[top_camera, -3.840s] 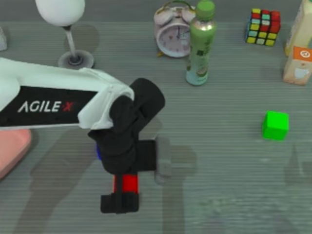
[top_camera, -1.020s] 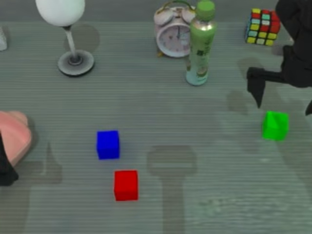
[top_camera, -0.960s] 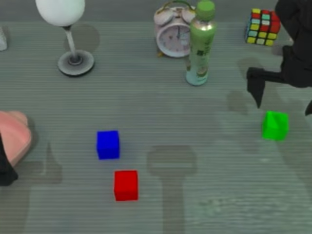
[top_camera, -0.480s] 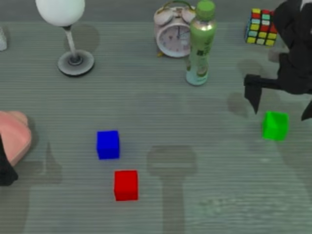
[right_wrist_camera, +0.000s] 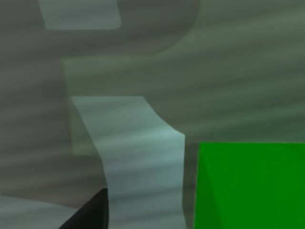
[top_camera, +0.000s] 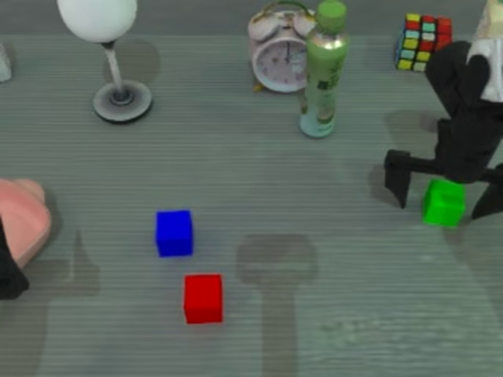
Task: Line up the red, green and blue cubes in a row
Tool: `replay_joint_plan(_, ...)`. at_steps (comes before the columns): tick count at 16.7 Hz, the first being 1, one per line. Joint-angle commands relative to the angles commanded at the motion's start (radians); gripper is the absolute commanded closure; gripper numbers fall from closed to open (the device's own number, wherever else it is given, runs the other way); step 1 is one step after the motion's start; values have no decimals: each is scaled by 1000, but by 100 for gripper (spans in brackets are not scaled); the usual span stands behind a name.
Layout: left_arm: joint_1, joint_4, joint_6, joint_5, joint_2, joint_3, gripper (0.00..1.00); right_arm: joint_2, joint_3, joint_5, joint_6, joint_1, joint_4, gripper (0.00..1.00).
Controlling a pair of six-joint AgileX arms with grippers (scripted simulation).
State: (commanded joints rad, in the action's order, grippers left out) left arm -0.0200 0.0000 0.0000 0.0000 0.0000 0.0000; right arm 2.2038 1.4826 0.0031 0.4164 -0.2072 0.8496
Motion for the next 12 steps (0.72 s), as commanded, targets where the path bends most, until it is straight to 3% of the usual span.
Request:
replay_joint_plan(2, 0, 0, 0, 0, 0, 0, 0, 0, 0, 0, 0, 0, 0, 0)
replay_joint_plan(12, 0, 0, 0, 0, 0, 0, 0, 0, 0, 0, 0, 0, 0, 75)
